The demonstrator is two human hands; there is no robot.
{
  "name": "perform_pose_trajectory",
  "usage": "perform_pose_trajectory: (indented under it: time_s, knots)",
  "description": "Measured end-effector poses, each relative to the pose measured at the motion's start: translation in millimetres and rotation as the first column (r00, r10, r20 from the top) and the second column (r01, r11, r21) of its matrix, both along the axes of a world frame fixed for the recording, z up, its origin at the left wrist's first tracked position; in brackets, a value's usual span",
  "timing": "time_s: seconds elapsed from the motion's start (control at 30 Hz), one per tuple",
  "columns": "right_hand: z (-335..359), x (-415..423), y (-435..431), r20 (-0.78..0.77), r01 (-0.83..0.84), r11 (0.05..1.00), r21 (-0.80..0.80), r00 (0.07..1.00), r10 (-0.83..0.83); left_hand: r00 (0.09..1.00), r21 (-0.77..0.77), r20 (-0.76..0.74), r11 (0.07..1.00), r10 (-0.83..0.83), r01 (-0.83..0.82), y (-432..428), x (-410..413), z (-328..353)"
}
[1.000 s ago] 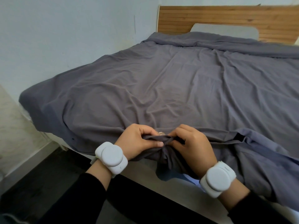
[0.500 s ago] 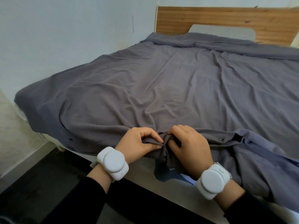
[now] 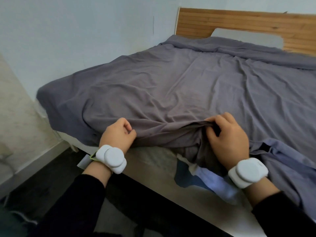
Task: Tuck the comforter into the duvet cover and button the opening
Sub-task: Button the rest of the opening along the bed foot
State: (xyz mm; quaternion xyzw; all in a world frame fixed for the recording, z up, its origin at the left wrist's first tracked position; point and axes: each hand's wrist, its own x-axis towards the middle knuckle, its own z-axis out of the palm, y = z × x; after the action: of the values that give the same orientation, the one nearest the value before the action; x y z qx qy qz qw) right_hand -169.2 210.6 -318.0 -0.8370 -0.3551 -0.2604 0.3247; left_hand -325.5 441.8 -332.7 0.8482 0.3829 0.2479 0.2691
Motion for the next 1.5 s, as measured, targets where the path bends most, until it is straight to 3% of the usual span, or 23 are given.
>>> perform_pose_trajectory:
  time_s: [0.1, 0.17, 0.23, 0.3, 0.47, 0.6, 0.73, 0.83, 0.9, 0.97, 1.03, 1.1, 1.17, 1.23, 1.37, 1.5]
  knots:
    - [1, 1, 8, -0.004, 0.094, 0.995, -0.013, 0.996, -0.094, 0.995, -0.129, -0.101, 0.991, 0.026, -0.039, 19, -17, -3]
    - [-4, 6, 11, -0.085, 0.160, 0.975, -0.155, 0.981, -0.174, 0.992, -0.289, -0.103, 0.957, -0.068, 0.035, 22, -22, -5]
    - [-11, 5, 19, -0.178, 0.149, 0.929, -0.339, 0.959, -0.219, 0.979, -0.272, -0.142, 0.956, -0.149, 0.106, 23, -26, -7]
    - [-13, -1, 26, -0.221, 0.110, 0.907, -0.406, 0.952, -0.214, 0.971, -0.201, -0.150, 0.967, -0.188, 0.156, 18, -24, -9]
    - [-3, -16, 43, -0.265, -0.063, 0.966, -0.252, 0.964, -0.006, 0.968, -0.245, -0.068, 0.945, -0.240, 0.217, 12, -19, -16]
    - [4, -43, 57, -0.131, -0.230, 0.964, -0.137, 0.968, 0.212, 0.968, -0.294, -0.018, 0.927, -0.250, 0.234, 13, -12, -20]
    - [3, -65, 85, -0.185, -0.389, 0.881, -0.270, 0.919, 0.349, 0.964, -0.341, 0.062, 0.903, -0.257, 0.263, 15, -1, -25]
    - [-1, -69, 98, -0.193, -0.386, 0.841, -0.378, 0.922, 0.336, 0.982, -0.413, 0.175, 0.899, -0.078, 0.145, 18, 4, -25]
    - [0, -67, 102, -0.194, -0.366, 0.847, -0.387, 0.930, 0.313, 0.958, -0.564, 0.261, 0.824, 0.118, 0.053, 19, 7, -24]
    - [-2, -64, 107, -0.211, -0.354, 0.851, -0.387, 0.933, 0.292, 0.860, -0.754, 0.346, 0.657, 0.375, 0.017, 17, 4, -25]
    - [-4, -63, 109, -0.241, -0.357, 0.842, -0.405, 0.930, 0.278, 0.766, -0.934, 0.290, 0.346, 0.574, 0.095, 11, -1, -29]
    - [-6, -63, 113, -0.260, -0.365, 0.827, -0.428, 0.926, 0.274, 0.796, -0.987, 0.144, 0.023, 0.587, 0.161, 5, -4, -35]
    - [-10, -61, 116, -0.272, -0.378, 0.814, -0.442, 0.921, 0.279, 0.832, -0.965, 0.089, -0.159, 0.547, 0.207, 1, -5, -38]
    - [-12, -61, 119, -0.283, -0.391, 0.814, -0.429, 0.914, 0.290, 0.838, -0.949, 0.098, -0.202, 0.537, 0.241, -2, -5, -37]
    - [-12, -64, 124, -0.306, -0.464, 0.843, -0.272, 0.872, 0.382, 0.837, -0.925, 0.207, -0.177, 0.507, 0.336, -2, -4, -31]
    - [-9, -75, 129, -0.375, -0.673, 0.702, -0.235, 0.729, 0.573, 0.803, -0.897, 0.313, -0.119, 0.508, 0.426, 0, -10, -25]
